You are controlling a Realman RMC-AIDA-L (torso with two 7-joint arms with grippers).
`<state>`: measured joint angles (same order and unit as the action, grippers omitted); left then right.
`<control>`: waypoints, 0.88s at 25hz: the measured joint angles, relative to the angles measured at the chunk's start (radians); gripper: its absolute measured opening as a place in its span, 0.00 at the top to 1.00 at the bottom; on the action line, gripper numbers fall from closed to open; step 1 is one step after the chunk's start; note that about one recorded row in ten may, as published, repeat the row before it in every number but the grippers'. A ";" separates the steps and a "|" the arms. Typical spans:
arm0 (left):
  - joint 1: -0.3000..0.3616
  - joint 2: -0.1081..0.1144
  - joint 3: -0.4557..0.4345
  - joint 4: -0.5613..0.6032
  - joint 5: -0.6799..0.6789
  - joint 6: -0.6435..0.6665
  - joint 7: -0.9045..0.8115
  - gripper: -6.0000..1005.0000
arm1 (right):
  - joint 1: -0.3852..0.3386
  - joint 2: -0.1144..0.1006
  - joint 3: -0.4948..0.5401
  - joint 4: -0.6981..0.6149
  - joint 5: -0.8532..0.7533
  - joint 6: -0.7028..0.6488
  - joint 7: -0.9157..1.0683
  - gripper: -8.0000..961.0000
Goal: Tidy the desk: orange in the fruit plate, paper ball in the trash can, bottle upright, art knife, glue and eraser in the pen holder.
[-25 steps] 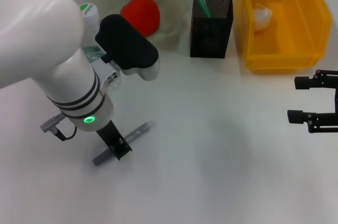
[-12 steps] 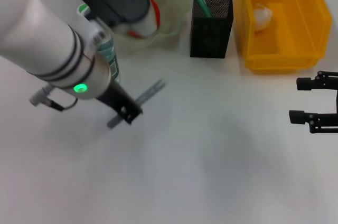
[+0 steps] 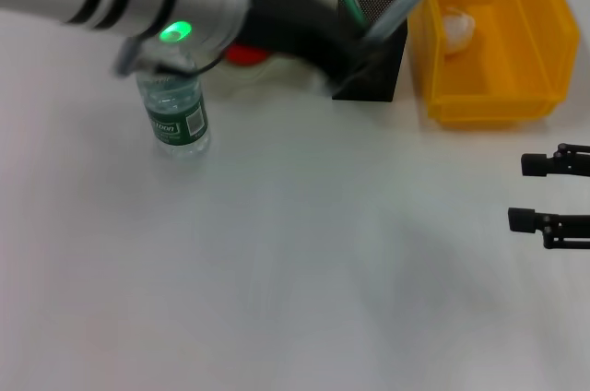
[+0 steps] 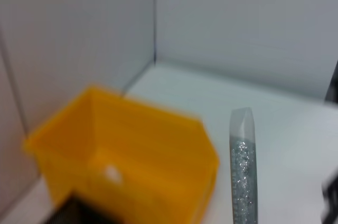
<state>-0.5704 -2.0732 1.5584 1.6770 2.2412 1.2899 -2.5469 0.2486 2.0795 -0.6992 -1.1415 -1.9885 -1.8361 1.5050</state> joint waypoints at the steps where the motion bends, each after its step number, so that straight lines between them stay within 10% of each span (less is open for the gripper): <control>1: -0.019 -0.002 0.011 -0.042 -0.047 -0.071 0.042 0.84 | 0.004 0.000 -0.002 0.021 0.001 0.000 -0.002 0.21; 22: -0.288 -0.007 0.034 -0.776 -0.471 -0.739 0.372 0.85 | 0.044 0.001 -0.016 0.082 -0.006 -0.001 -0.019 0.21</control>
<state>-0.8582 -2.0800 1.5929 0.9015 1.7702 0.5509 -2.1749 0.2928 2.0801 -0.7148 -1.0593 -1.9941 -1.8375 1.4860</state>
